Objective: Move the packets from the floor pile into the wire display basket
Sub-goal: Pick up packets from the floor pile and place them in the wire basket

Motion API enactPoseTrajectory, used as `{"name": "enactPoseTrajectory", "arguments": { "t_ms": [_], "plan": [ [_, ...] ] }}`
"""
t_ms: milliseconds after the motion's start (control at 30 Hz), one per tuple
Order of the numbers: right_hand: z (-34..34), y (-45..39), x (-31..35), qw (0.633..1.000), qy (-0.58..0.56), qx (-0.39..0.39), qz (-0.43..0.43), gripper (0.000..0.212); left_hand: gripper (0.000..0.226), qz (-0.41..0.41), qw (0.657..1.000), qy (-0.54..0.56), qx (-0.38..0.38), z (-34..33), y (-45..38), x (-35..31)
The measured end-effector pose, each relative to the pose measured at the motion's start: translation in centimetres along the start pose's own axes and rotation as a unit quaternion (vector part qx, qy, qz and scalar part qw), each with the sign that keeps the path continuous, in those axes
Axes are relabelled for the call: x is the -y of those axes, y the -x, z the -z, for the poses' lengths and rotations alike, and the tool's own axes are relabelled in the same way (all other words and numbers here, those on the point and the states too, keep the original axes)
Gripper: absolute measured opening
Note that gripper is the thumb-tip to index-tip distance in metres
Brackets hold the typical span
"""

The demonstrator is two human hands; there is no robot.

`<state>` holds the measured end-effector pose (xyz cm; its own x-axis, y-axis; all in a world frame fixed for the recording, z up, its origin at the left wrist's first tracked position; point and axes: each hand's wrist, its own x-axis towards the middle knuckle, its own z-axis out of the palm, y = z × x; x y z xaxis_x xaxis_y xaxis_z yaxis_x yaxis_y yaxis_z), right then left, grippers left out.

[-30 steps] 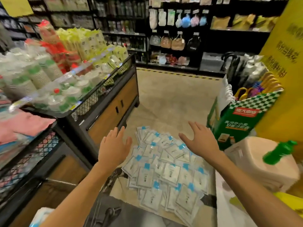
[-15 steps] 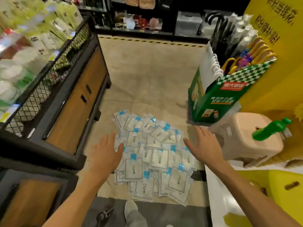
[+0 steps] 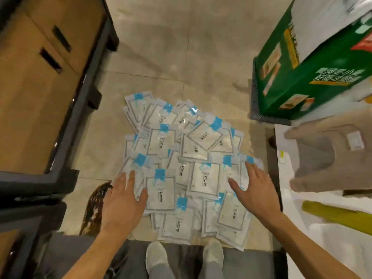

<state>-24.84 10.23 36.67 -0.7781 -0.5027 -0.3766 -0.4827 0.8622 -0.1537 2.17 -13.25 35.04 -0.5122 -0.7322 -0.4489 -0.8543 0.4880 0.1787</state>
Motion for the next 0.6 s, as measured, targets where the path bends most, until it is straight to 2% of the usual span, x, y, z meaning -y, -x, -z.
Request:
{"name": "enactPoseTrajectory", "arguments": {
  "t_ms": [167, 367, 500, 600],
  "plan": [
    [-12.7, -6.5, -2.0, 1.000, -0.013, 0.018, -0.003, 0.097, 0.078, 0.010, 1.000, -0.009, 0.020, -13.6, -8.3, 1.5],
    [-26.7, -14.1, -4.2, 0.997, -0.069, -0.014, -0.007, 0.096, 0.085, 0.032, 0.999, 0.019, 0.022, -28.4, -16.3, 4.1],
    [-34.4, -18.5, -6.1, 0.989, -0.131, -0.038, -0.052, 0.117, 0.099, 0.074, 0.992, 0.101, 0.014, -36.5, -18.4, 6.1],
    [-38.2, -20.5, -7.2, 0.980, -0.170, -0.036, -0.097, 0.133, 0.110, 0.123, 0.980, 0.154, -0.035, -39.7, -19.4, 6.8]
  ]
}}
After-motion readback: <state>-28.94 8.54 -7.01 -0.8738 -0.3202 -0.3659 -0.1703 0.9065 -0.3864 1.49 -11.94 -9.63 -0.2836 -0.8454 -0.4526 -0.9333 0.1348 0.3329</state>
